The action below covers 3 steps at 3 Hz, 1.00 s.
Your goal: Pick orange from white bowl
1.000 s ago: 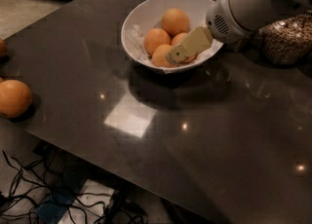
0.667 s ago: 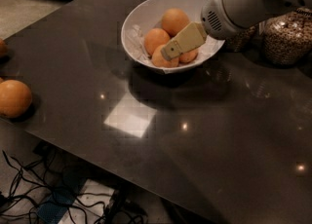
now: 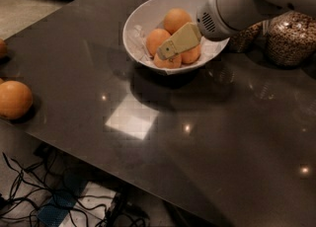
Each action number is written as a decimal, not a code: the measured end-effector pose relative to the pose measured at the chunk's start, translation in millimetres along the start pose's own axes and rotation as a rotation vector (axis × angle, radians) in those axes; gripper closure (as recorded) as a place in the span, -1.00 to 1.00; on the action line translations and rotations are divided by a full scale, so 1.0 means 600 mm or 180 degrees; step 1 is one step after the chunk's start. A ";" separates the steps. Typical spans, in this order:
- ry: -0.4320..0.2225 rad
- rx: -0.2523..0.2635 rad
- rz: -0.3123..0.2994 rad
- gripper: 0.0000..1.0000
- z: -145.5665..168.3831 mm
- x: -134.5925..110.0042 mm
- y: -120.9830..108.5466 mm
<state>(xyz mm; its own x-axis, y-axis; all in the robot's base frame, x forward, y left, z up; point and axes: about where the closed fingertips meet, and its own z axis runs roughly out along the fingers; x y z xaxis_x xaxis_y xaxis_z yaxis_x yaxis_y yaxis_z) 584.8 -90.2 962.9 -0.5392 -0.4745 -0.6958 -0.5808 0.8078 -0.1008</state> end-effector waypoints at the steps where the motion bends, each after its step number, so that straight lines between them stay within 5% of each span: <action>1: 0.0025 0.0020 0.0190 -1.00 0.035 -0.010 0.004; 3: 0.0090 0.0120 0.0612 -1.00 0.088 -0.020 0.016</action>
Offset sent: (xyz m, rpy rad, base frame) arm 0.0395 0.0305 -0.0385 0.0901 0.0840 -0.2371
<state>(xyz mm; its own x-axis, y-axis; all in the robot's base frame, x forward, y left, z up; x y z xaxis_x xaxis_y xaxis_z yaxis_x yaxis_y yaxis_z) 617.9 -58.0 932.4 -0.6553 -0.3193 -0.6846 -0.4423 0.8969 0.0050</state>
